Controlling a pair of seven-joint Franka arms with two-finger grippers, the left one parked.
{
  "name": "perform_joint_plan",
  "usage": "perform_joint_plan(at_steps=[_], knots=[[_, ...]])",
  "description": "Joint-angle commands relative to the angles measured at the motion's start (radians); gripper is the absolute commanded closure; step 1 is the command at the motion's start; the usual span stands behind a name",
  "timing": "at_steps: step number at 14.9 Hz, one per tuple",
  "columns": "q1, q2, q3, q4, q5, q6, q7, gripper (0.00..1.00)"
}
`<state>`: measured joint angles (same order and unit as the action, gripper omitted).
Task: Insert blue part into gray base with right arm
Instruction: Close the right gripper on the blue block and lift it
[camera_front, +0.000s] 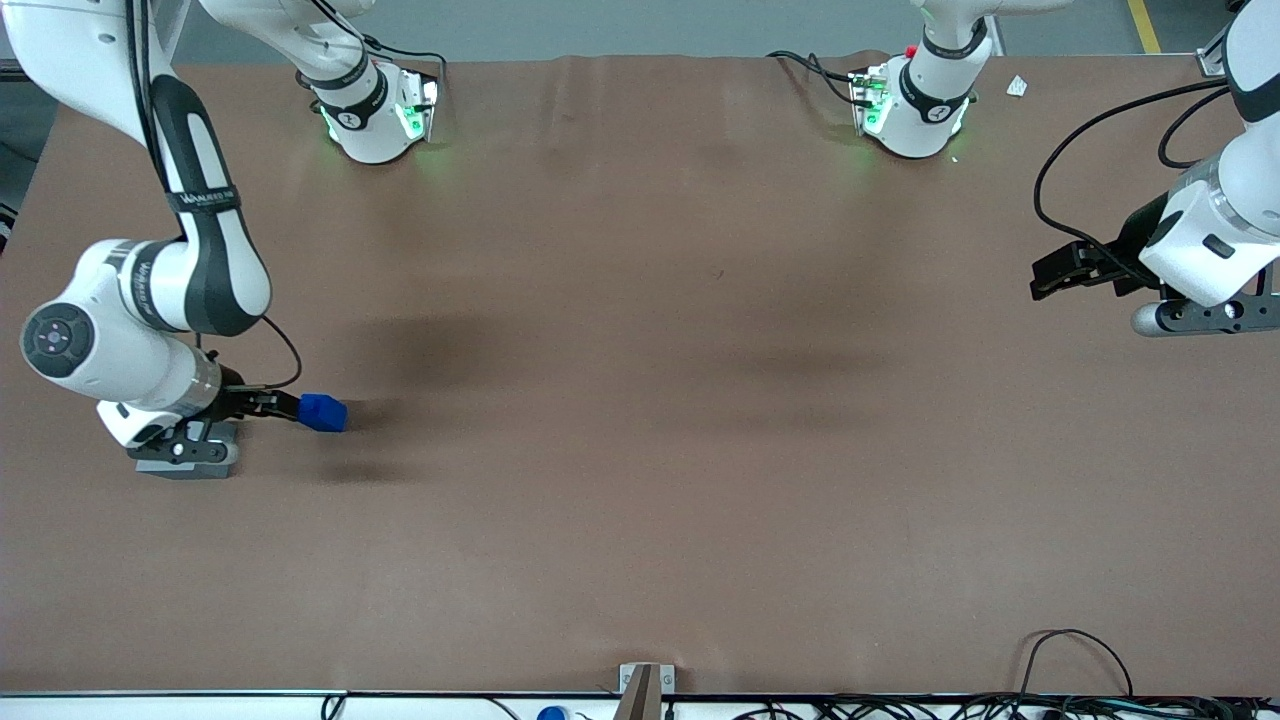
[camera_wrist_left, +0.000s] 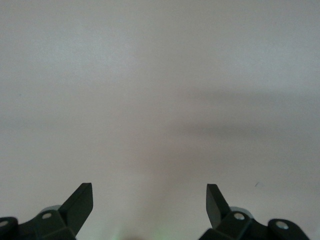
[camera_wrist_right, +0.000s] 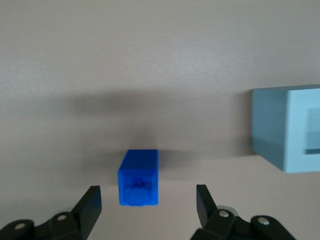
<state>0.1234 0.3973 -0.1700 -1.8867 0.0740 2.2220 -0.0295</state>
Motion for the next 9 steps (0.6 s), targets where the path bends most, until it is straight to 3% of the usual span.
perform_joint_plan(at_steps=[1,4,9], knots=[[0.015,0.012,0.000,-0.029,0.026,0.042,0.000,0.17],[0.019,0.026,0.000,-0.086,0.026,0.128,0.000,0.19],[0.019,0.051,0.001,-0.091,0.026,0.130,0.000,0.25]])
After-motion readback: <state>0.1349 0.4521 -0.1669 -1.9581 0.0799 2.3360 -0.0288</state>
